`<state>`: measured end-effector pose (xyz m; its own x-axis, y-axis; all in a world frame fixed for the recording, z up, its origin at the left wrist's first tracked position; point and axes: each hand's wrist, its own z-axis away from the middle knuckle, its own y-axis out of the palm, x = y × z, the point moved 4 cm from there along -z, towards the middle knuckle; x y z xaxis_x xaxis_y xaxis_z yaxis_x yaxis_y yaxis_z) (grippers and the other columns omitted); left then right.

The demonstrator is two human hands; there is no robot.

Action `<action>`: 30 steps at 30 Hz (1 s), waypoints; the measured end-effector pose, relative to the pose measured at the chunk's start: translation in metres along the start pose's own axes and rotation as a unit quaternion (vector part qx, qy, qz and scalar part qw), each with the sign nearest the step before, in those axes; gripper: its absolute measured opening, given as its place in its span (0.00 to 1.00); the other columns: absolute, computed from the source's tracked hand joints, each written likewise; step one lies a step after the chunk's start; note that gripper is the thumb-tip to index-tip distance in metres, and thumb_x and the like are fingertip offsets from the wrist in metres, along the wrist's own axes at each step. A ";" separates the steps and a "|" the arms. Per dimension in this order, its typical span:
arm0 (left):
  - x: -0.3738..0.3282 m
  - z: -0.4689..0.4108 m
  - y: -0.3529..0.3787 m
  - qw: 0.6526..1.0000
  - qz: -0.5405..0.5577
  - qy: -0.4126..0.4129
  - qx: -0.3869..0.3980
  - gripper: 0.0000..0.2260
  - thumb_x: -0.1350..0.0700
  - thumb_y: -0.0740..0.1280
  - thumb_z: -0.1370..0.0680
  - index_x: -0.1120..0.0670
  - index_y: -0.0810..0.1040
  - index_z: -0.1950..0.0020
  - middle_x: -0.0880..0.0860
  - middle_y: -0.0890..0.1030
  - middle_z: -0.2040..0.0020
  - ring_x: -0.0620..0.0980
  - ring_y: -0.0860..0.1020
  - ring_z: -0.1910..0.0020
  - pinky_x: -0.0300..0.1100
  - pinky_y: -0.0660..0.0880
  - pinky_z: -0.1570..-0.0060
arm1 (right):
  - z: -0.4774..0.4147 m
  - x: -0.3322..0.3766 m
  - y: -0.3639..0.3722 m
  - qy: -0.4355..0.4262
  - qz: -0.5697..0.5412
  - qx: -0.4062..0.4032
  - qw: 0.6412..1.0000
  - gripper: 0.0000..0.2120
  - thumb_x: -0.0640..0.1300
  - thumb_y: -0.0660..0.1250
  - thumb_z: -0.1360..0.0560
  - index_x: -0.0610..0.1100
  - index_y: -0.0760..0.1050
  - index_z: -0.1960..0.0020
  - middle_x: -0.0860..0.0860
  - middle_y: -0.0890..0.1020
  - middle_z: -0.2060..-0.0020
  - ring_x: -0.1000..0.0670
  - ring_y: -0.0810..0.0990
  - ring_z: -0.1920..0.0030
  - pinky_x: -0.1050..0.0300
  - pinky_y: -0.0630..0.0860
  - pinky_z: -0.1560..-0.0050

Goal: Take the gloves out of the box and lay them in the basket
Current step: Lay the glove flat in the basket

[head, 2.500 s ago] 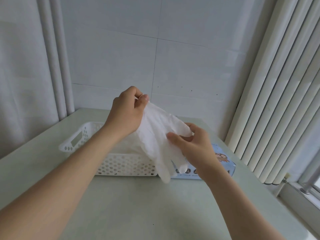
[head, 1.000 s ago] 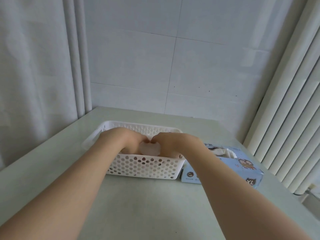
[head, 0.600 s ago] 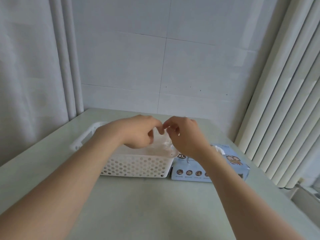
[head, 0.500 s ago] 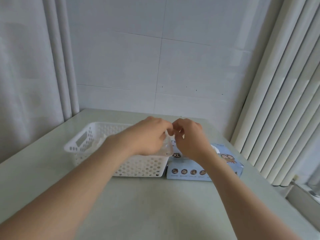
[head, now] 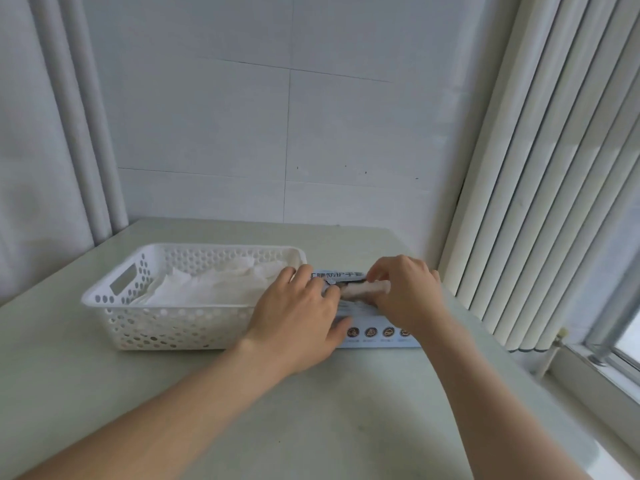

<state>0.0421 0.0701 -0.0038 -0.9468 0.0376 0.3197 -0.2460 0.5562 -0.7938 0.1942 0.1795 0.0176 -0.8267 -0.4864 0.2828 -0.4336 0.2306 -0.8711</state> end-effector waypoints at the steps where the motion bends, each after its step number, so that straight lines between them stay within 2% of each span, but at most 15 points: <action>1: -0.001 0.000 0.001 1.000 0.002 -0.001 -0.002 0.26 0.38 0.54 0.20 0.57 0.82 0.53 0.57 0.82 0.59 0.62 0.79 0.46 0.56 0.76 0.50 | 0.000 0.000 0.001 -0.006 0.021 0.002 1.000 0.14 0.40 0.72 0.27 0.57 0.81 0.47 0.57 0.81 0.52 0.49 0.80 0.47 0.51 0.67 0.47; 4: -0.001 0.001 0.003 1.000 -0.002 -0.002 -0.010 0.25 0.40 0.56 0.20 0.57 0.82 0.54 0.56 0.82 0.60 0.62 0.80 0.46 0.55 0.77 0.56 | 0.000 0.003 -0.001 -0.034 0.053 -0.013 0.998 0.05 0.49 0.73 0.22 0.57 0.82 0.47 0.55 0.82 0.49 0.48 0.78 0.44 0.52 0.63 0.46; 6: 0.000 0.002 0.004 1.000 -0.004 -0.004 -0.018 0.24 0.40 0.57 0.20 0.57 0.83 0.54 0.55 0.82 0.61 0.61 0.80 0.46 0.53 0.78 0.61 | -0.002 0.008 0.003 -0.068 0.061 -0.009 0.996 0.06 0.53 0.69 0.18 0.56 0.83 0.44 0.54 0.81 0.48 0.48 0.77 0.43 0.51 0.64 0.44; 8: -0.001 0.001 0.005 1.000 -0.011 0.001 -0.021 0.24 0.40 0.56 0.20 0.56 0.83 0.54 0.55 0.81 0.61 0.61 0.80 0.45 0.51 0.78 0.65 | -0.003 0.011 0.008 -0.102 0.058 0.007 0.993 0.09 0.52 0.66 0.16 0.54 0.84 0.43 0.53 0.81 0.49 0.47 0.77 0.43 0.51 0.67 0.42; 12: -0.001 0.001 0.008 0.999 -0.029 0.008 -0.019 0.26 0.40 0.53 0.18 0.57 0.83 0.53 0.55 0.82 0.60 0.62 0.80 0.43 0.50 0.78 0.67 | -0.002 0.011 0.013 -0.147 0.007 0.038 0.988 0.11 0.49 0.65 0.15 0.48 0.85 0.47 0.50 0.81 0.53 0.45 0.78 0.48 0.48 0.73 0.44; 15: -0.001 0.001 0.010 0.999 -0.041 0.011 -0.025 0.26 0.40 0.53 0.18 0.57 0.83 0.53 0.54 0.82 0.61 0.62 0.80 0.43 0.50 0.78 0.68 | 0.001 0.015 0.017 -0.183 -0.006 0.029 0.983 0.13 0.49 0.62 0.15 0.50 0.85 0.50 0.51 0.79 0.57 0.46 0.77 0.53 0.46 0.75 0.46; 17: -0.001 0.000 0.010 0.998 -0.045 0.014 -0.033 0.25 0.41 0.54 0.18 0.57 0.84 0.53 0.54 0.82 0.62 0.63 0.81 0.43 0.49 0.77 0.69 | 0.004 0.021 0.019 -0.200 0.015 -0.009 0.980 0.17 0.52 0.58 0.16 0.54 0.85 0.51 0.53 0.79 0.57 0.48 0.74 0.53 0.48 0.71 0.46; 20: -0.001 0.000 0.009 0.998 -0.055 0.016 -0.038 0.26 0.42 0.53 0.18 0.57 0.84 0.54 0.54 0.81 0.64 0.63 0.81 0.42 0.48 0.75 0.70 | 0.006 0.026 0.007 -0.191 -0.006 -0.137 0.972 0.10 0.48 0.67 0.18 0.55 0.86 0.52 0.55 0.82 0.59 0.48 0.74 0.55 0.51 0.63 0.51; 22: -0.001 0.000 0.009 0.997 -0.062 0.019 -0.039 0.26 0.42 0.53 0.18 0.57 0.84 0.54 0.55 0.81 0.64 0.64 0.81 0.42 0.48 0.75 0.70 | 0.006 0.029 0.000 -0.169 -0.013 -0.195 0.966 0.09 0.45 0.69 0.19 0.51 0.87 0.53 0.54 0.83 0.60 0.46 0.76 0.57 0.51 0.65 0.53; 25: -0.001 0.000 0.009 0.997 -0.064 0.020 -0.043 0.26 0.42 0.52 0.18 0.57 0.84 0.54 0.54 0.81 0.64 0.63 0.81 0.42 0.48 0.75 0.70 | 0.004 0.028 0.001 -0.129 -0.043 -0.132 0.982 0.07 0.45 0.69 0.19 0.48 0.86 0.46 0.53 0.84 0.54 0.46 0.80 0.52 0.47 0.75 0.47; 27: -0.001 0.000 0.009 0.997 -0.061 0.021 -0.046 0.25 0.42 0.53 0.18 0.56 0.83 0.56 0.53 0.81 0.64 0.62 0.81 0.43 0.48 0.75 0.70 | 0.006 0.023 0.005 -0.098 -0.021 -0.063 0.993 0.10 0.48 0.68 0.20 0.49 0.83 0.40 0.53 0.83 0.49 0.47 0.80 0.45 0.47 0.74 0.40; 30: -0.001 0.000 0.009 0.997 -0.057 0.022 -0.050 0.24 0.42 0.54 0.18 0.55 0.81 0.58 0.53 0.80 0.65 0.62 0.81 0.44 0.47 0.73 0.70 | 0.007 0.019 0.013 -0.071 0.040 -0.011 0.997 0.11 0.47 0.62 0.17 0.49 0.83 0.47 0.52 0.80 0.53 0.44 0.79 0.47 0.49 0.71 0.45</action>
<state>0.0411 0.0748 -0.0115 -0.9035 0.0042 0.4285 -0.3272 0.6389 -0.6962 0.1750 0.1672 0.0089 -0.8009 -0.5792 0.1521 -0.3778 0.2916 -0.8788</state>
